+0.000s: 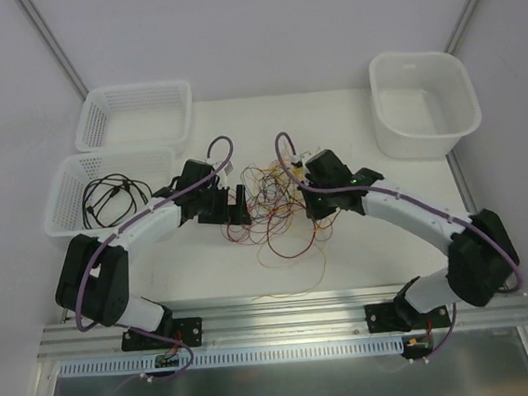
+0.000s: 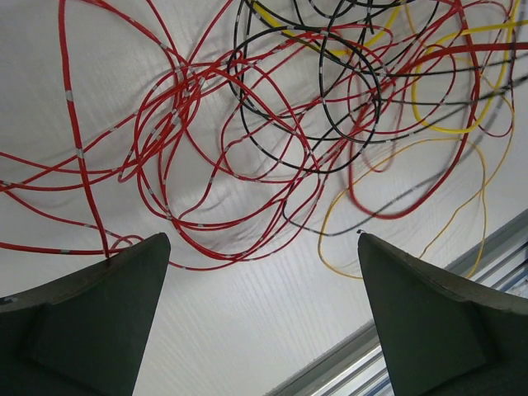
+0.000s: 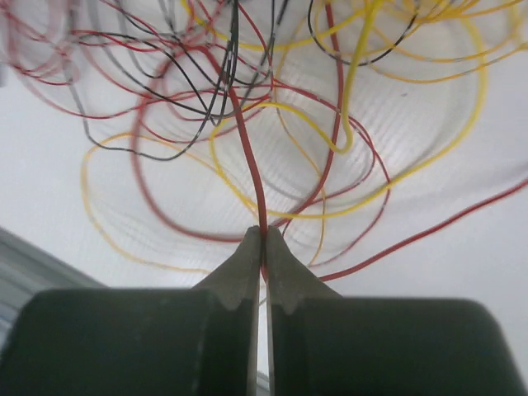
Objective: Untangle the cables
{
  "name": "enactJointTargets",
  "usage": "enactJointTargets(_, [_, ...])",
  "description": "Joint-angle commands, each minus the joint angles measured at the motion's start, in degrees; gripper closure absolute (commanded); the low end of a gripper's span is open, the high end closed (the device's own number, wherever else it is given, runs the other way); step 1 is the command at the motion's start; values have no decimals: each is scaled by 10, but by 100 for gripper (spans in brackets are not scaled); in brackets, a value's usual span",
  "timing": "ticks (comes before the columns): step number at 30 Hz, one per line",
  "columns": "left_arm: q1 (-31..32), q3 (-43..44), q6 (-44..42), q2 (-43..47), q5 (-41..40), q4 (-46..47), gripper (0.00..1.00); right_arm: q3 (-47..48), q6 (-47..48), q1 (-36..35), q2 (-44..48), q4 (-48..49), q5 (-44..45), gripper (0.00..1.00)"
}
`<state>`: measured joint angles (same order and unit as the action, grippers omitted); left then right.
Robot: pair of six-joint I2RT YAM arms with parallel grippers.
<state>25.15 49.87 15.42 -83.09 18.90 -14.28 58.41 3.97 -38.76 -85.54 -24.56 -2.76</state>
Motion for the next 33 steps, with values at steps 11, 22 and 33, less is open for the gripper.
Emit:
enactJointTargets(11, [3,36,-5,-32,20,-44,1,334,35,-15,369,-210,147,99])
enactJointTargets(22, [2,37,-6,-23,19,-47,1,374,51,-15,422,-85,256,99])
enactJointTargets(33, [2,31,-5,10,25,-48,1,321,64,12,346,-107,377,99])
